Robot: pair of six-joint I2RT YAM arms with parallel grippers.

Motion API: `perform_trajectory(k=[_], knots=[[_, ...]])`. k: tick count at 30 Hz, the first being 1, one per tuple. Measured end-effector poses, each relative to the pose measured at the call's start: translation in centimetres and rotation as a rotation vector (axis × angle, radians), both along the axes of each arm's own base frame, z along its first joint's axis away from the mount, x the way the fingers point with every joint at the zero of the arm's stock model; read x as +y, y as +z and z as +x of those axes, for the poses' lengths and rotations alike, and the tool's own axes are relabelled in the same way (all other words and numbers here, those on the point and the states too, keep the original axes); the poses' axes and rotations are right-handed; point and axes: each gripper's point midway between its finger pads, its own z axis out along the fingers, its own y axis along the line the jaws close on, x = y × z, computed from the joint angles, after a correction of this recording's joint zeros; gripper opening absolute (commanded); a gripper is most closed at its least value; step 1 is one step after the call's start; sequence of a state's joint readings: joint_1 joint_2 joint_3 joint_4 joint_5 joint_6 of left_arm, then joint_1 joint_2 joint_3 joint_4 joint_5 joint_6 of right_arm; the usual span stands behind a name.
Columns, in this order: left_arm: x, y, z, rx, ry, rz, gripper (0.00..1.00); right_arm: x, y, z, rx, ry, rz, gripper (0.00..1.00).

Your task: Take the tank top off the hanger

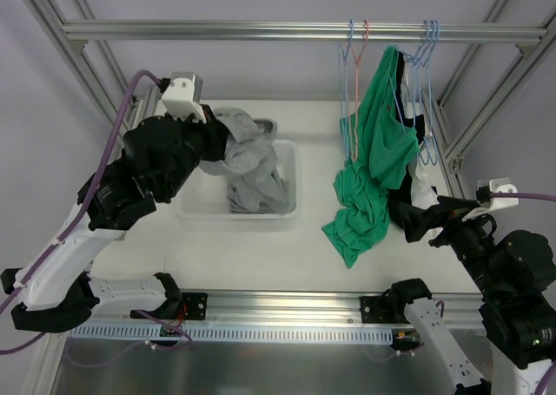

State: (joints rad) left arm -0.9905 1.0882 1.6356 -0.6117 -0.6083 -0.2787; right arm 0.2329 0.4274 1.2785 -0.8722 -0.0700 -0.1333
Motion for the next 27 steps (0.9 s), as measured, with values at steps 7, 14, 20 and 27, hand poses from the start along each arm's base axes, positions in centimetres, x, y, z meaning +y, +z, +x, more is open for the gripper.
perform_trajectory(k=[7, 14, 20, 27], knots=[[1.3, 1.0, 3.5, 0.016, 0.046, 0.018, 0.0, 0.1, 0.1, 0.1, -0.003, 0.002, 0.003, 1.0], [0.9, -1.4, 5.7, 0.094, 0.018, 0.049, 0.0, 0.1, 0.1, 0.2, -0.002, 0.004, 0.003, 0.99], [-0.6, -4.2, 6.9, 0.183, -0.034, 0.063, 0.0, 0.3, -0.6, 0.8, 0.019, 0.007, -0.002, 1.0], [1.1, -7.7, 8.9, 0.279, 0.033, 0.047, 0.0, 0.5, -1.4, 1.2, 0.042, 0.014, -0.006, 0.99]])
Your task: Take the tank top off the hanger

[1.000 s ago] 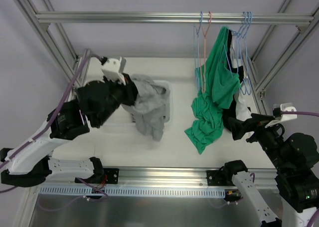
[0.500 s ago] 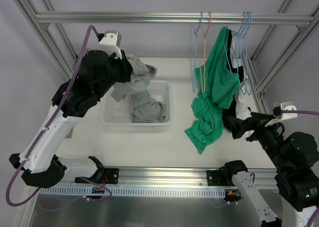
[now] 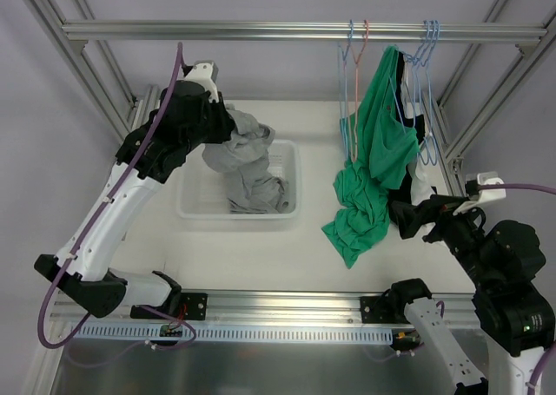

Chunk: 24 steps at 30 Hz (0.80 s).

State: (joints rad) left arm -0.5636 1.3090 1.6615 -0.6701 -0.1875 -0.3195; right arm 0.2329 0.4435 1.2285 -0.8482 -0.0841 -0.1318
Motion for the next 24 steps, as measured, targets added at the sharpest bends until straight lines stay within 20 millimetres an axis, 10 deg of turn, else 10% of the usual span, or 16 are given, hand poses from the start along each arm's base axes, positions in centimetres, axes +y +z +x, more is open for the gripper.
perform_trajectory(k=[11, 18, 24], knots=[[6.6, -15.7, 2.4, 0.361, 0.322, 0.078, 0.03, 0.3, -1.2, 0.5, 0.03, 0.009, -0.006, 1.0], [6.5, -23.0, 1.7, 0.549, 0.344, 0.145, 0.77, 0.5, -1.8, 0.8, 0.042, 0.017, -0.008, 1.0], [6.5, -20.7, 1.6, 0.492, 0.339, 0.11, 0.99, 0.7, -1.7, 0.9, 0.033, 0.029, -0.007, 1.0]])
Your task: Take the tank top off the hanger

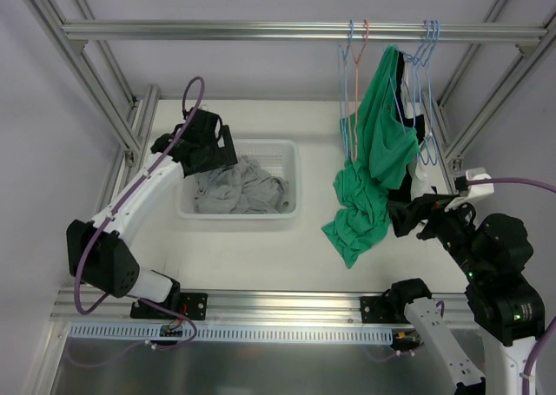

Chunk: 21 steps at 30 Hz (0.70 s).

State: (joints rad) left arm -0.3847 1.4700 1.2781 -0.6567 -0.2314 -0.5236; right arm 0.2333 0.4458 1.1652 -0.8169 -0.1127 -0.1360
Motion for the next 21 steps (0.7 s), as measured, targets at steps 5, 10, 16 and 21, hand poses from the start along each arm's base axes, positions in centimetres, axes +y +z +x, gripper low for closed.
perform_trajectory(k=[5, 10, 16, 21], knots=[[-0.3, 9.3, -0.3, -0.234, -0.041, -0.093, 0.99, 0.1, -0.1, 0.3, 0.005, 0.003, -0.002, 0.99], [1.7, 18.5, -4.2, -0.492, -0.068, -0.141, 0.99, 0.1, -0.5, 0.5, 0.01, 0.004, -0.011, 1.0], [5.8, 18.6, -8.3, -0.515, 0.015, -0.048, 0.99, -1.1, -1.2, 0.9, 0.025, -0.069, -0.032, 1.0], [9.3, 10.9, -11.3, -0.354, 0.095, 0.098, 0.99, -3.7, -4.3, 0.6, 0.114, -0.199, -0.094, 0.99]])
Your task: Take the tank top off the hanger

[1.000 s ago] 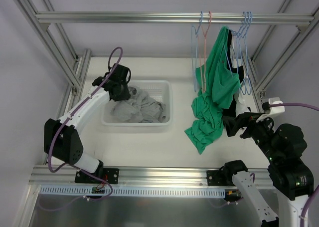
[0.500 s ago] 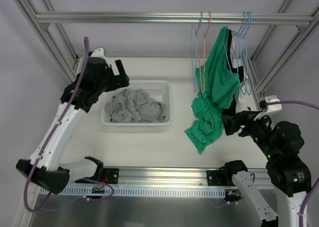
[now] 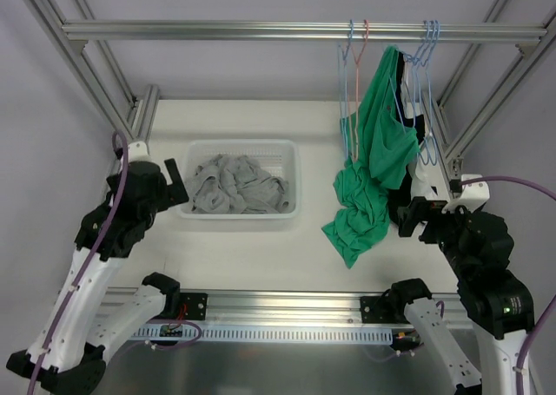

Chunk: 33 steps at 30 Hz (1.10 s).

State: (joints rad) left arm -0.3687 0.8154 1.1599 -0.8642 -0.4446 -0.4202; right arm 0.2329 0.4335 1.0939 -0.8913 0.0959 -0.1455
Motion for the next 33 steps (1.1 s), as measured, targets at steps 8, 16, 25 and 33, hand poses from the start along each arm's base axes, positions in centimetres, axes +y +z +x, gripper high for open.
perform_trajectory(k=[8, 16, 25, 33], knots=[[4.6, -2.4, -5.9, -0.12, 0.114, 0.028, 0.99, -2.8, -4.2, -1.6, 0.033, -0.105, -0.089, 0.99], [4.7, -3.9, -5.5, -0.097, 0.127, 0.044, 0.99, -4.1, -4.2, -2.0, -0.007, -0.158, -0.11, 1.0], [5.8, -3.0, -6.9, -0.218, 0.175, -0.006, 0.99, -2.9, -5.4, -1.0, 0.014, -0.118, -0.087, 0.99], [5.4, -4.1, -5.5, -0.134, 0.177, 0.019, 0.99, -2.9, -5.2, -0.5, 0.009, -0.132, -0.078, 1.0]])
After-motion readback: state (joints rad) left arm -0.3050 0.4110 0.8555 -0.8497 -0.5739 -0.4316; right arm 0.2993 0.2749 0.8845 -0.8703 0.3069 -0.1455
